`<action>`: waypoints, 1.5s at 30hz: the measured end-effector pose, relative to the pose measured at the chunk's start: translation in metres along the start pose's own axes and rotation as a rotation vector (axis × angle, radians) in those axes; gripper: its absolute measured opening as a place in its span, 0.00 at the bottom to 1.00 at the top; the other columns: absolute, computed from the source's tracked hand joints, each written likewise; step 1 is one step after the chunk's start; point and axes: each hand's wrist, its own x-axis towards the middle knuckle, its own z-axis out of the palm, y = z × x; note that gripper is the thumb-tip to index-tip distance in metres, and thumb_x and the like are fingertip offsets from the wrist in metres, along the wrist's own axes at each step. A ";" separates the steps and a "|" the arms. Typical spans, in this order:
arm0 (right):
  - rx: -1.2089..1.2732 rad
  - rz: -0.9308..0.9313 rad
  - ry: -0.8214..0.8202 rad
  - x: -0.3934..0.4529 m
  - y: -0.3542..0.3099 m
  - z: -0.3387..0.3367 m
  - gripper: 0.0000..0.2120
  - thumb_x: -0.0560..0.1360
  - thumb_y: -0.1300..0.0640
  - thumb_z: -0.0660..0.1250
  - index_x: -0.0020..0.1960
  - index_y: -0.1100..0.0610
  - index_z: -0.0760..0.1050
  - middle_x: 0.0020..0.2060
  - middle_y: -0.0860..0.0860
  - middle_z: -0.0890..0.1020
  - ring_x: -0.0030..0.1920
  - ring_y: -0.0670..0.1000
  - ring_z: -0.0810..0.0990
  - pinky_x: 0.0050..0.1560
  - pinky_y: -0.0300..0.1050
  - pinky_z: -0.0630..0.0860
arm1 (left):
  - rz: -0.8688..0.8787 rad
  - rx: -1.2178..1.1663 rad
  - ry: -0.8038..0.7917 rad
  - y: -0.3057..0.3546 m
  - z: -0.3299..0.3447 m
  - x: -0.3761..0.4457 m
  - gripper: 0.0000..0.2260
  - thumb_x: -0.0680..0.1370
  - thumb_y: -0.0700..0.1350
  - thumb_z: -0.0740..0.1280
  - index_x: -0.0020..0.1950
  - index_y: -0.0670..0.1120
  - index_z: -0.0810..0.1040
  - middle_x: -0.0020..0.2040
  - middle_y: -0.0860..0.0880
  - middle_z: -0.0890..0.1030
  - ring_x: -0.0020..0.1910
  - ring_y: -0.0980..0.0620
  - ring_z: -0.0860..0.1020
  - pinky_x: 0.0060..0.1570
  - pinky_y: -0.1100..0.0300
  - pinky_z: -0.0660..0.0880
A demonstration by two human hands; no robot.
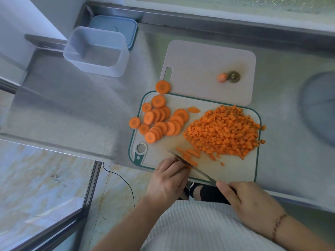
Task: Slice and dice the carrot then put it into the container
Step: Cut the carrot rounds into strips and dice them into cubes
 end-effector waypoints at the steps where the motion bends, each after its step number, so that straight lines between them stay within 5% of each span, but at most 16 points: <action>1: 0.000 0.005 -0.005 0.000 -0.001 0.000 0.32 0.71 0.29 0.40 0.28 0.52 0.67 0.24 0.50 0.74 0.29 0.49 0.74 0.33 0.44 0.70 | -0.010 0.003 -0.002 0.001 0.000 0.000 0.02 0.78 0.39 0.73 0.48 0.41 0.85 0.51 0.49 0.84 0.51 0.46 0.80 0.53 0.53 0.78; 7: -0.027 -0.005 0.010 0.012 -0.017 0.004 0.30 0.74 0.31 0.42 0.28 0.50 0.67 0.23 0.47 0.72 0.27 0.44 0.71 0.29 0.40 0.66 | -0.036 0.018 -0.001 0.001 0.000 0.005 0.03 0.78 0.40 0.73 0.47 0.42 0.86 0.48 0.50 0.84 0.49 0.46 0.81 0.51 0.53 0.78; 13: 0.259 0.087 0.088 -0.010 0.011 -0.007 0.32 0.71 0.26 0.43 0.28 0.53 0.61 0.22 0.48 0.65 0.25 0.44 0.64 0.29 0.41 0.62 | 0.096 0.055 -0.121 -0.008 -0.015 0.016 0.04 0.79 0.43 0.71 0.49 0.43 0.84 0.51 0.47 0.82 0.51 0.45 0.79 0.52 0.50 0.78; 19: 0.279 0.179 0.169 -0.023 0.042 -0.015 0.38 0.61 0.17 0.41 0.27 0.53 0.61 0.20 0.49 0.66 0.22 0.45 0.63 0.27 0.41 0.62 | 0.066 0.130 -0.300 -0.036 -0.021 0.044 0.24 0.77 0.57 0.69 0.64 0.41 0.79 0.58 0.44 0.78 0.55 0.44 0.76 0.55 0.51 0.76; 32: 0.332 0.141 0.192 -0.034 0.044 -0.004 0.35 0.64 0.21 0.43 0.28 0.54 0.61 0.22 0.50 0.68 0.24 0.45 0.66 0.29 0.39 0.62 | 0.383 0.072 -0.468 -0.033 -0.013 0.068 0.14 0.82 0.48 0.64 0.63 0.42 0.80 0.62 0.45 0.80 0.50 0.43 0.78 0.49 0.51 0.79; 41: 0.319 0.129 0.200 -0.031 0.047 -0.002 0.39 0.63 0.18 0.41 0.29 0.55 0.61 0.22 0.51 0.68 0.24 0.45 0.65 0.29 0.39 0.64 | 0.165 0.049 -0.515 -0.025 -0.011 0.068 0.18 0.76 0.47 0.73 0.64 0.44 0.76 0.63 0.44 0.75 0.54 0.44 0.75 0.53 0.51 0.77; 45: 0.304 0.113 0.190 -0.031 0.047 0.000 0.35 0.65 0.22 0.43 0.28 0.55 0.62 0.22 0.50 0.69 0.24 0.45 0.66 0.29 0.39 0.64 | 0.197 0.086 -0.486 -0.022 -0.012 0.066 0.16 0.77 0.47 0.70 0.63 0.43 0.75 0.62 0.43 0.76 0.53 0.45 0.75 0.52 0.52 0.76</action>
